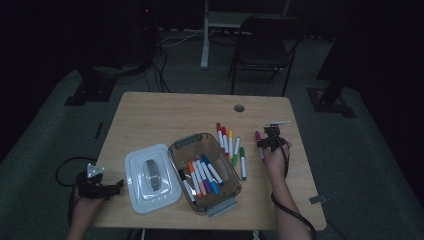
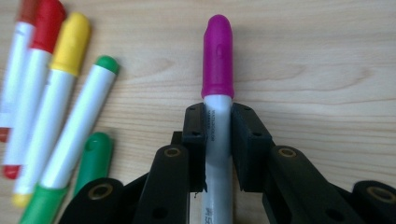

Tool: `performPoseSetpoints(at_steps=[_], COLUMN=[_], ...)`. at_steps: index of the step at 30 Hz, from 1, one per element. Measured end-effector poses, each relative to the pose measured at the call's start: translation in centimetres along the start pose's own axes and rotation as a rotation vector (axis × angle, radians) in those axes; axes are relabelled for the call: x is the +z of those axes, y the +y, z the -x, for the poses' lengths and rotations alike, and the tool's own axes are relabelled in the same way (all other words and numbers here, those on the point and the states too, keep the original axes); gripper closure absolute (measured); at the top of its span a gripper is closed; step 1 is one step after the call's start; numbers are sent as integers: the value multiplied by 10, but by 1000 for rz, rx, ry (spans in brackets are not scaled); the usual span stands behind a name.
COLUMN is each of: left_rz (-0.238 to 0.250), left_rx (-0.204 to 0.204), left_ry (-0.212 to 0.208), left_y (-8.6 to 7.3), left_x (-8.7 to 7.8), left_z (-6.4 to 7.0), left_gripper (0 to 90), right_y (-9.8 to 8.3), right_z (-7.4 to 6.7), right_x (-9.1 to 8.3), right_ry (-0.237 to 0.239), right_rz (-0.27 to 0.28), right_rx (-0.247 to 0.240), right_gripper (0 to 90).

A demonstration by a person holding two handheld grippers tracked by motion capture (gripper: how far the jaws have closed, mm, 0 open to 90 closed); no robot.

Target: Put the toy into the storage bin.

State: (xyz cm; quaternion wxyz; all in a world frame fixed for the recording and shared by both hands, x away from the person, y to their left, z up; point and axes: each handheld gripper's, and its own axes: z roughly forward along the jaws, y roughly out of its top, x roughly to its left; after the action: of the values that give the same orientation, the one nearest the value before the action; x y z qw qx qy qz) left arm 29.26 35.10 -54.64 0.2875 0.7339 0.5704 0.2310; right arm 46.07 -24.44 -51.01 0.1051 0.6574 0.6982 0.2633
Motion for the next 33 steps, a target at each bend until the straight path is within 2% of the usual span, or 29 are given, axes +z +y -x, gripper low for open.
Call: performPoseSetpoints(at_steps=[6, 9, 12, 19, 23, 25, 29, 33], left_rz=[0, -1, 0, -1, -1, 1, -1, -1], left_rx=[0, 1, 0, 1, 2, 0, 2, 2], left_ry=[0, 0, 0, 0, 1, 0, 0, 0], left_y=[0, 0, 0, 0, 0, 0, 0, 0], left_x=[0, 0, 0, 0, 0, 0, 0, 0], left_z=[0, 0, 0, 0, 0, 0, 0, 0], left_gripper=[5, 5, 5, 5, 5, 5, 5, 5], right_y=[0, 0, -1, -4, -8, -10, -14, -19], right_z=[1, -6, -16, -46, -67, -81, -106, -133], right_x=[-35, -54, -73, -112, -134, -144, -152, -149], right_ry=[79, 109, 161, 297, 358, 417, 473, 512], right_rz=[71, 113, 153, 211, 253, 259, 264, 232], right_rx=[20, 8, -14, -93, -140, -166, -211, -263], right_gripper=[770, 770, 770, 769, 769, 769, 770, 769])
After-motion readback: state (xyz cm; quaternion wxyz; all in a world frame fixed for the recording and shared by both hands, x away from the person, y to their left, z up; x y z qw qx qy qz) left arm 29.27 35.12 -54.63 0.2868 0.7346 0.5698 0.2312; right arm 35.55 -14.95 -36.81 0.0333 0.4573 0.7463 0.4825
